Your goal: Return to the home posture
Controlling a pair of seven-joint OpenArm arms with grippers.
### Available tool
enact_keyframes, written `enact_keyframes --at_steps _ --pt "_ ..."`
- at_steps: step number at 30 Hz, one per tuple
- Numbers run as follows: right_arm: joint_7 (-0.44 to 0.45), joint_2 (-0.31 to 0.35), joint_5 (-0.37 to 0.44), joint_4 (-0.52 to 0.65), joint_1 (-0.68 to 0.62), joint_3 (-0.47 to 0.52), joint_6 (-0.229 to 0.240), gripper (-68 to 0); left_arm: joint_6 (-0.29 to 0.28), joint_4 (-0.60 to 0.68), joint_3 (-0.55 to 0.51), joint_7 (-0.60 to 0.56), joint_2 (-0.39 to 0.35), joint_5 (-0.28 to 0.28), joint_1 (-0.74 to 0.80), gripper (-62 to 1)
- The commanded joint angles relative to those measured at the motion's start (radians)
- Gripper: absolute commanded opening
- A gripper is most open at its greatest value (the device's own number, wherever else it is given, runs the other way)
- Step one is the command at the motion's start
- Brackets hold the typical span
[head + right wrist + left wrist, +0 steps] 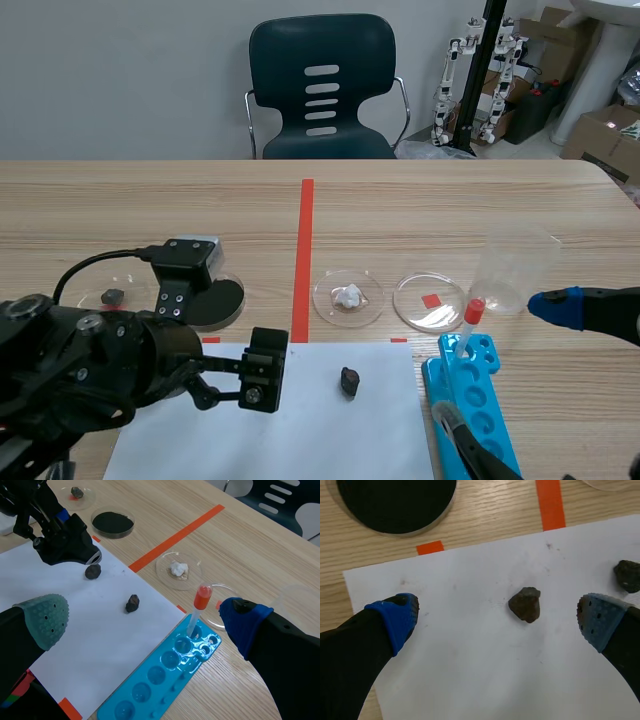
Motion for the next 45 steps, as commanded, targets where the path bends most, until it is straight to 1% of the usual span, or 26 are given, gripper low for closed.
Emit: enact_keyframes --at_steps 1,3,6,9,11,15,18,20,22,24,28,29,34,37,40,45 --pt "0.012 0.0 0.007 0.005 0.006 0.006 -0.003 -3.7 -0.024 0.021 -0.006 -0.048 -0.032 -0.019 0.008 1.4" --pt "0.011 0.0 0.007 0.005 0.006 0.006 -0.003 -3.7 -0.042 0.022 -0.006 -0.097 -0.055 -0.031 0.027 1.4" --pt "0.012 0.0 0.007 0.005 0.006 0.006 -0.003 -3.7 -0.052 0.024 -0.014 -0.158 -0.089 -0.032 0.066 1.4" --pt "0.011 0.0 0.007 0.005 0.006 0.006 -0.003 -3.7 -0.059 0.039 -0.04 -0.211 -0.123 -0.031 0.121 1.4" --pt "0.011 0.0 0.007 0.005 0.006 0.006 -0.003 -3.7 -0.08 0.06 -0.068 -0.239 -0.15 -0.031 0.161 1.4" --pt "0.011 0.0 0.007 0.005 0.006 0.006 -0.003 -3.7 -0.158 0.117 -0.156 -0.28 -0.203 -0.031 0.249 1.4" --pt "0.011 0.0 0.007 0.005 0.006 0.006 -0.003 -3.7 -0.188 0.169 -0.242 -0.281 -0.235 -0.031 0.326 1.4" --pt "0.011 0.0 0.007 0.005 0.006 0.006 -0.003 -3.7 -0.194 0.203 -0.304 -0.281 -0.249 -0.031 0.379 1.4" --pt "0.011 0.0 0.007 0.005 0.006 0.006 -0.003 -3.7 -0.221 0.235 -0.37 -0.29 -0.256 -0.027 0.434 1.4" --pt "0.011 0.0 0.007 0.005 0.006 0.006 -0.003 -3.7 -0.267 0.267 -0.429 -0.322 -0.262 -0.027 0.492 1.4" --pt "0.011 0.0 0.007 0.005 0.006 0.006 -0.003 -3.7 -0.337 0.329 -0.525 -0.409 -0.262 -0.027 0.604 1.4" --pt "0.011 0.0 0.007 0.005 0.006 0.006 -0.003 -3.7 -0.346 0.344 -0.544 -0.434 -0.262 -0.027 0.632 1.4" --pt "0.011 0.0 0.007 0.005 0.006 0.006 -0.003 -3.7 -0.375 0.417 -0.624 -0.51 -0.262 -0.027 0.749 1.4" --pt "0.011 0.0 0.007 0.005 0.006 0.006 -0.003 -3.7 -0.392 0.459 -0.649 -0.528 -0.262 -0.027 0.803 1.4" --pt "0.011 0.0 0.007 0.005 0.006 0.006 -0.003 -3.7 -0.396 0.49 -0.66 -0.585 -0.262 -0.027 0.858 1.4" --pt "0.011 0.0 0.007 0.005 0.006 0.006 -0.003 -3.7 -0.396 0.549 -0.664 -0.703 -0.262 0.019 0.956 1.4"
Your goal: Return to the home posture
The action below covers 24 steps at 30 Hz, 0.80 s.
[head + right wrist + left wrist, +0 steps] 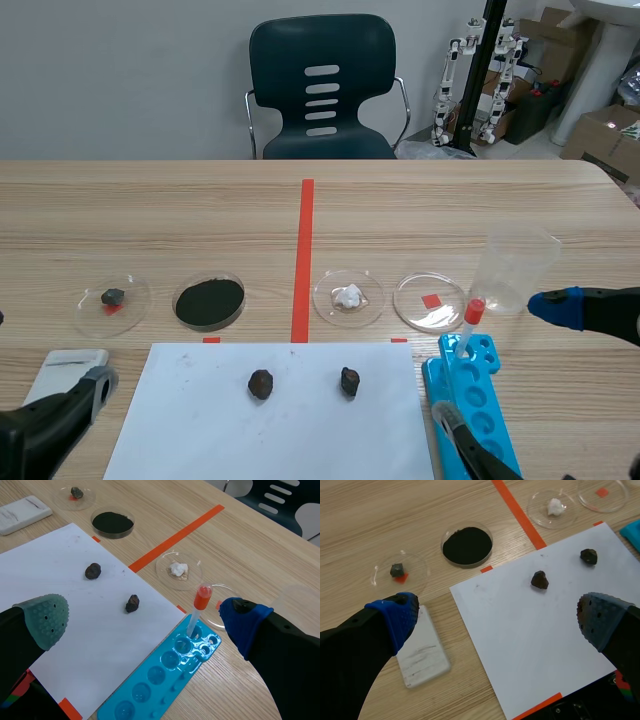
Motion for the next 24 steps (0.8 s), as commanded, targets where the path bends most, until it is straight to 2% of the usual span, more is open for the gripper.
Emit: enact_keyframes --at_steps 1,7,24 --pt "0.011 0.0 0.007 0.005 0.006 0.006 -0.003 -3.7 0.0 0.033 -0.003 -0.035 0.005 0.009 0.019 1.4" --pt "0.011 0.0 0.007 0.005 0.006 0.006 -0.003 -3.7 -0.023 0.059 -0.002 -0.049 0.005 0.011 0.027 1.4" --pt "0.012 0.0 0.007 0.005 0.006 0.006 -0.003 -3.7 -0.023 0.058 -0.002 -0.048 0.005 0.008 0.019 1.4"
